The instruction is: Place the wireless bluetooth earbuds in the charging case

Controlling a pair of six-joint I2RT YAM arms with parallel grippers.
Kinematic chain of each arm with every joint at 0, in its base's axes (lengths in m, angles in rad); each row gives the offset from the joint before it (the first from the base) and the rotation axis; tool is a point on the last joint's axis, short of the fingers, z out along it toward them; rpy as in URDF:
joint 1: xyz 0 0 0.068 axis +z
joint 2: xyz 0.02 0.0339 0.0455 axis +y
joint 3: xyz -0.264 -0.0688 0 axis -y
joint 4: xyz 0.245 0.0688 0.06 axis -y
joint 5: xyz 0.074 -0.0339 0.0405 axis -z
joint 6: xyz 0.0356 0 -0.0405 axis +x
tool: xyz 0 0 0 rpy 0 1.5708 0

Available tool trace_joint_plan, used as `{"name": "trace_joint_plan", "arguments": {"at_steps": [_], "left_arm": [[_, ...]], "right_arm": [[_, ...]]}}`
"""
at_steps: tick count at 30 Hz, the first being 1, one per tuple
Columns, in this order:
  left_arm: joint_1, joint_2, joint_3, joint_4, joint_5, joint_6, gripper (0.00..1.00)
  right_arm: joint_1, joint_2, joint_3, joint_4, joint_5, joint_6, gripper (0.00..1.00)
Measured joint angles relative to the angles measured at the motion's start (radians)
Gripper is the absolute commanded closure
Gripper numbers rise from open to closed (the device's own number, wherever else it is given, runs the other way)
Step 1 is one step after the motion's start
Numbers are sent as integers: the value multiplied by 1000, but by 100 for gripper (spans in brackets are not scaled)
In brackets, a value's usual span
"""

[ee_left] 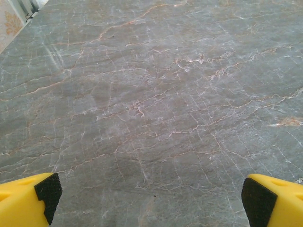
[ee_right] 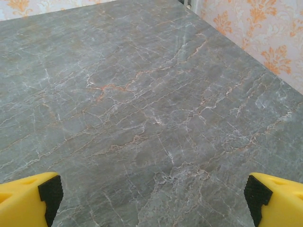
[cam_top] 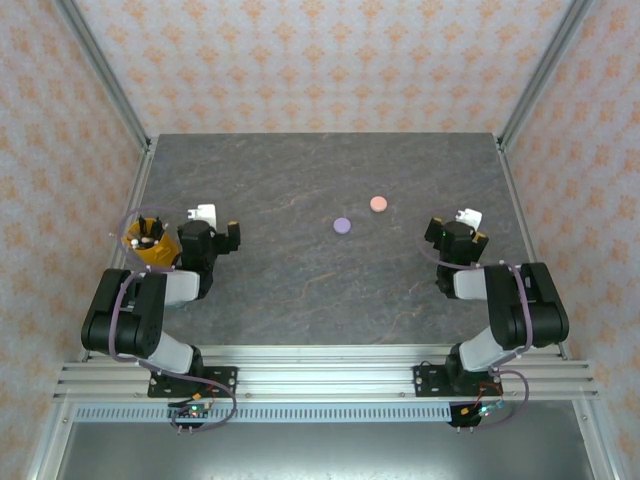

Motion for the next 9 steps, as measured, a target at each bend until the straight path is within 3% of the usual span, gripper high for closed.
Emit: {"name": "trace_joint_plan", "arguments": {"at_steps": [9], "left_arm": [[0,0,1,2,3,-3,0]], "right_arm": [[-3,0,11,-1,-40,0,1]]}}
